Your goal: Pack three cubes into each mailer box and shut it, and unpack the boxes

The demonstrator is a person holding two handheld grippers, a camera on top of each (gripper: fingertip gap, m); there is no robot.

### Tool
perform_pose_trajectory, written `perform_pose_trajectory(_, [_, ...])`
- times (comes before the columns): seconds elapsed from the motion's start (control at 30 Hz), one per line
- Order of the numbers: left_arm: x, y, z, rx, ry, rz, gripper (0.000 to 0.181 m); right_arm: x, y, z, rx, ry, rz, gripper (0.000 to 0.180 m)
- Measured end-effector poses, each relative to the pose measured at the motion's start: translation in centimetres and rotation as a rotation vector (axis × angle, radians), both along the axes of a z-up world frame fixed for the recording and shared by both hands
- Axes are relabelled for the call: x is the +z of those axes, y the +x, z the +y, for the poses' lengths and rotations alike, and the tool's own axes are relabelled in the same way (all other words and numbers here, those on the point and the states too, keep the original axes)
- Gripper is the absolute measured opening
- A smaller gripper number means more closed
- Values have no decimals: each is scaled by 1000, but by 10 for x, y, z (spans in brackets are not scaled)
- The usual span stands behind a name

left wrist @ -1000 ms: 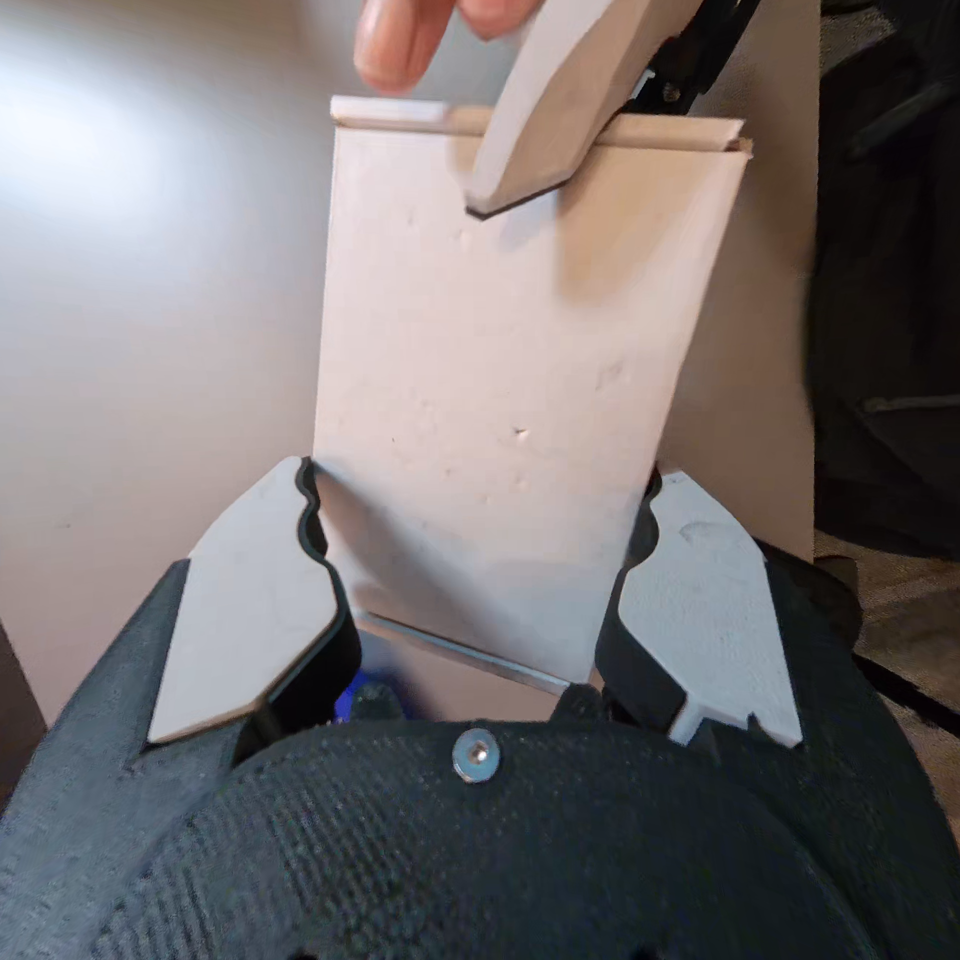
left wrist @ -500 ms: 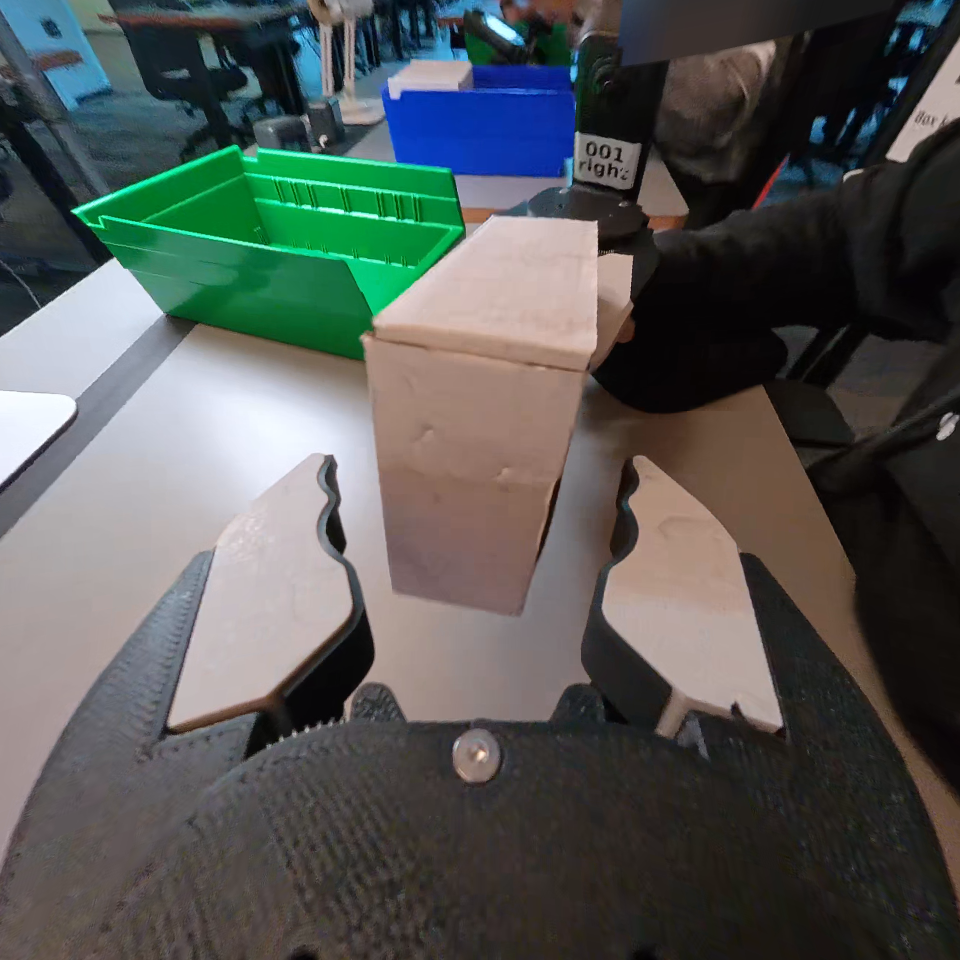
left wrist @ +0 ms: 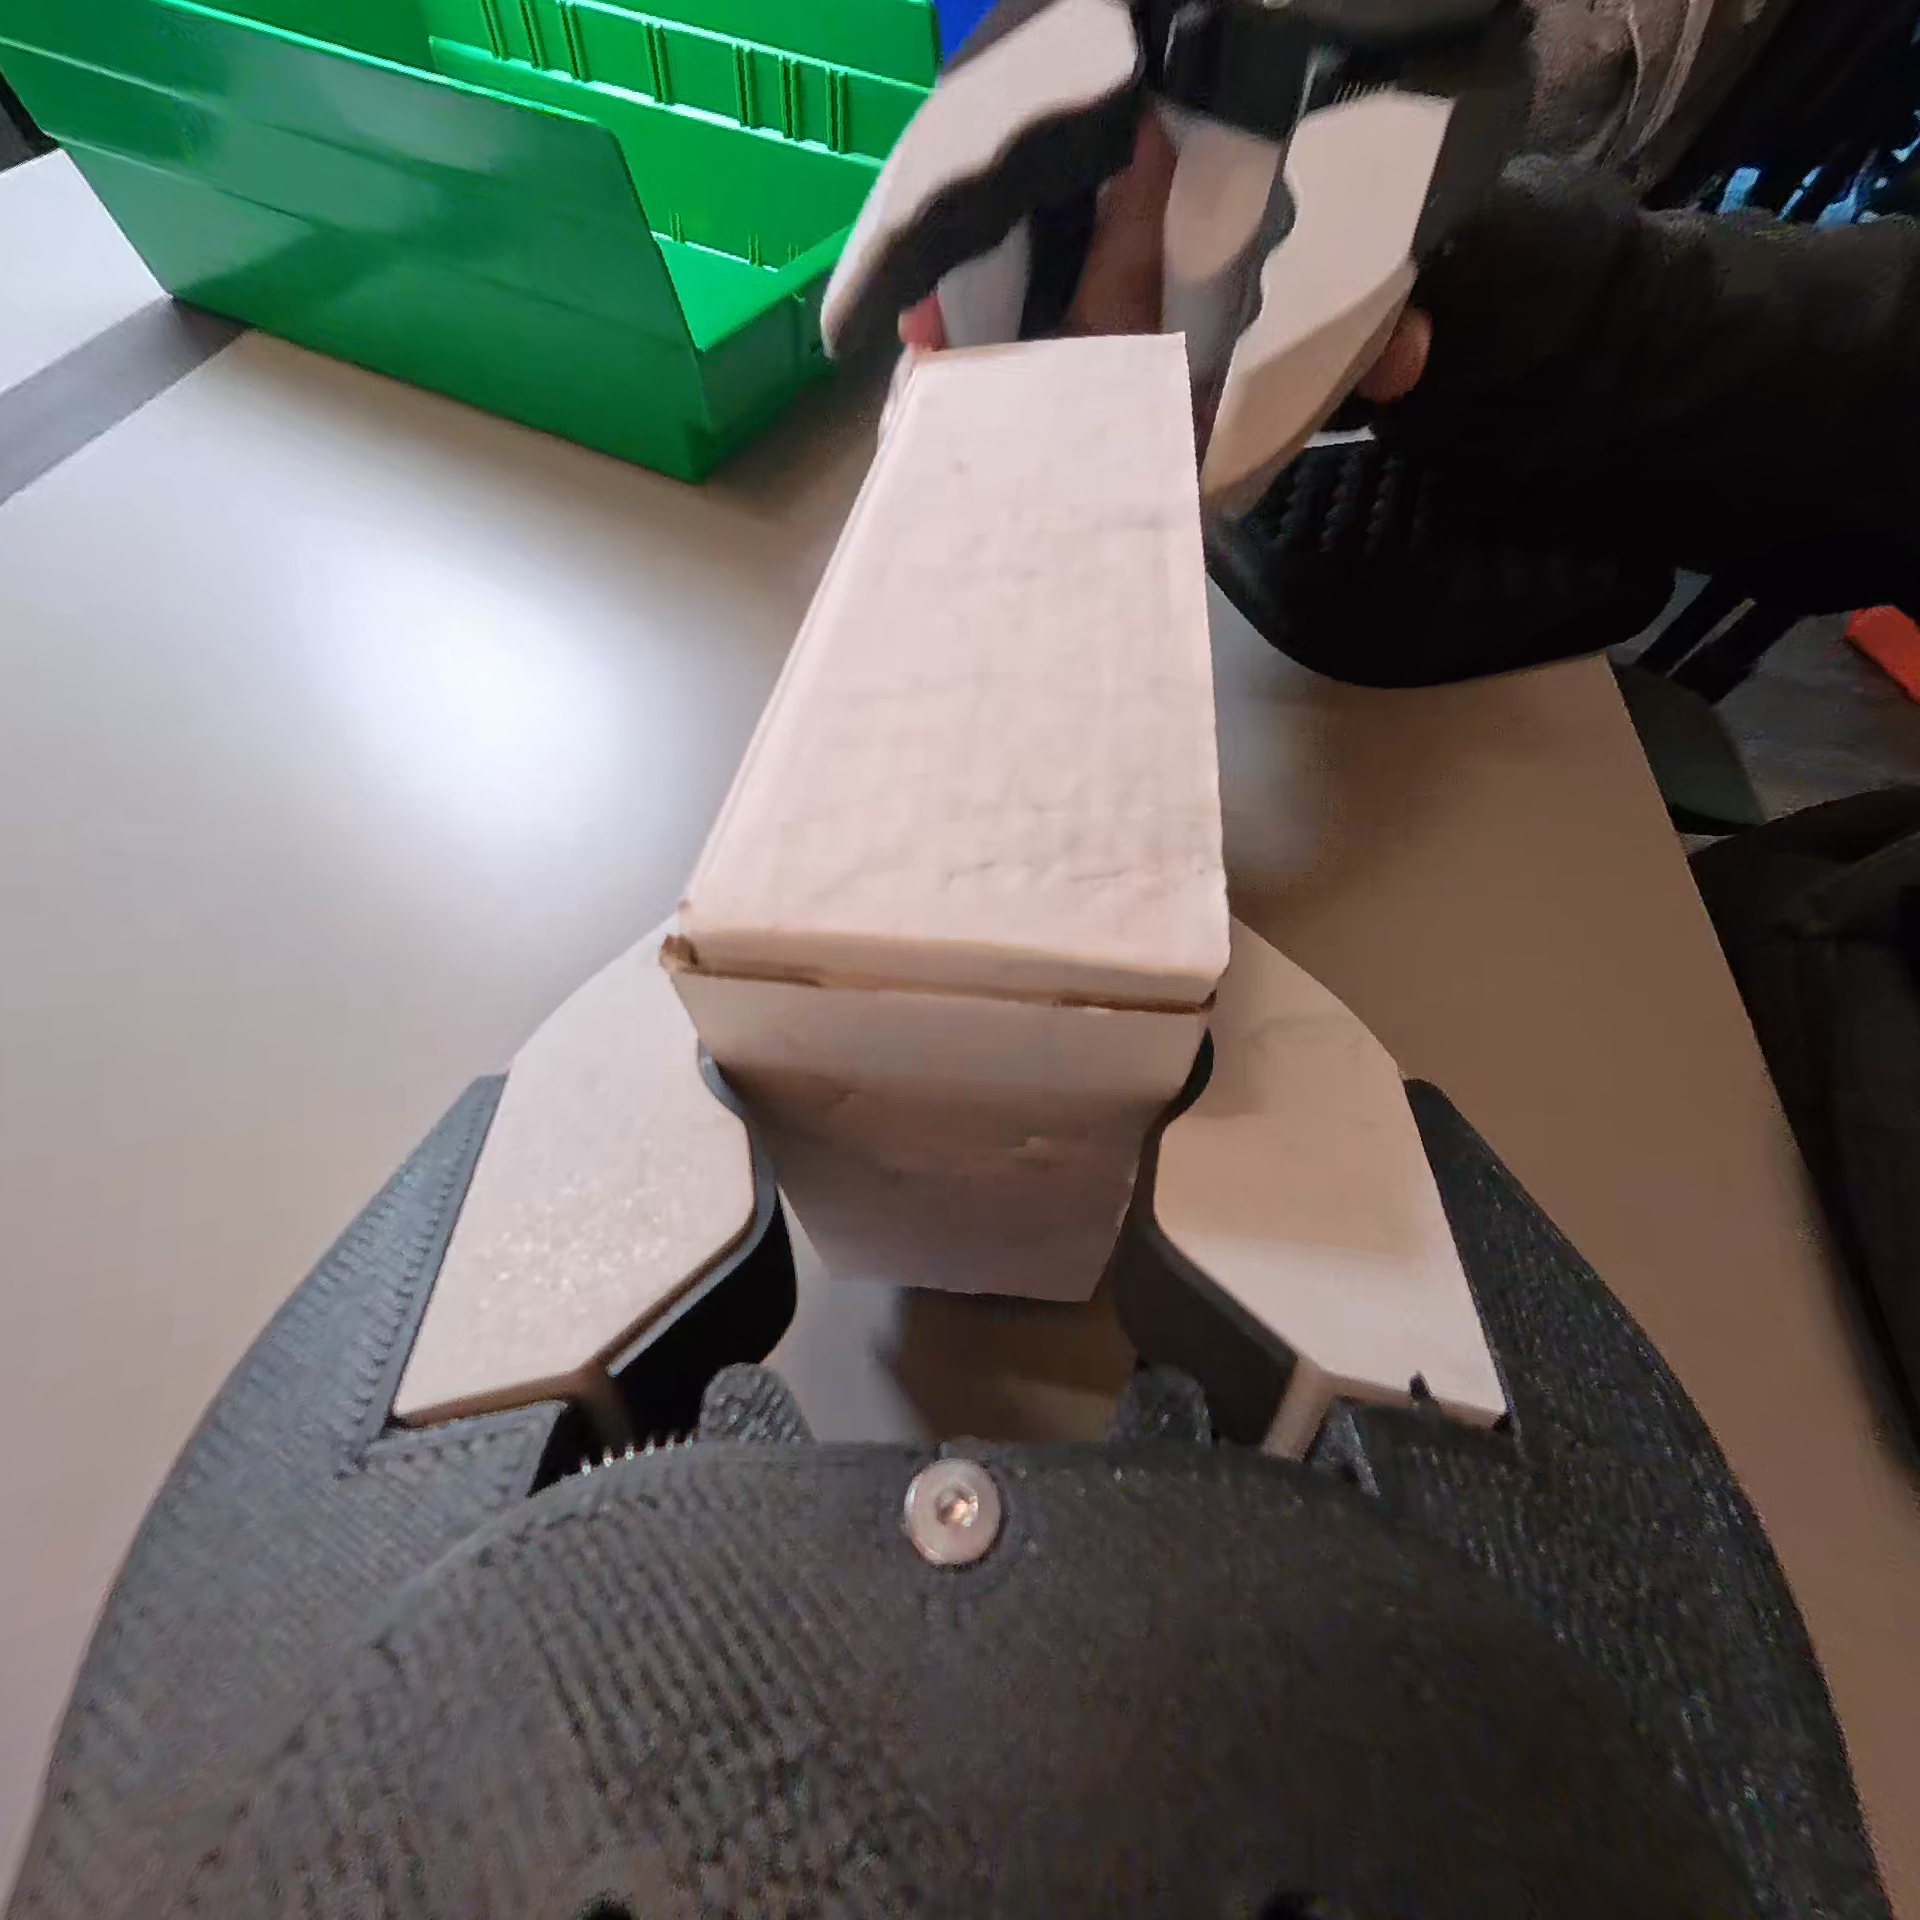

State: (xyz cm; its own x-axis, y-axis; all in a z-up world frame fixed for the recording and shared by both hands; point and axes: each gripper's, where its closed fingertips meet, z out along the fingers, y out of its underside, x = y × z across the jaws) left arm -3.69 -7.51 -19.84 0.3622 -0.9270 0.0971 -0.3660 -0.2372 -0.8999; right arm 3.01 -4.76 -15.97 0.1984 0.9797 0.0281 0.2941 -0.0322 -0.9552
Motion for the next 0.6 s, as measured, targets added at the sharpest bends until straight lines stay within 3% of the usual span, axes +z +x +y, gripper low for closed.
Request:
perform_pose_trajectory(0.1, [-1, -1, 3, 12, 4, 7, 77, 22, 0, 4, -81, 131, -41, 74])
perform_pose_trajectory(0.6, [1, -12, 11, 85, -29, 6, 76, 37, -37, -1, -135, 767, -467, 44])
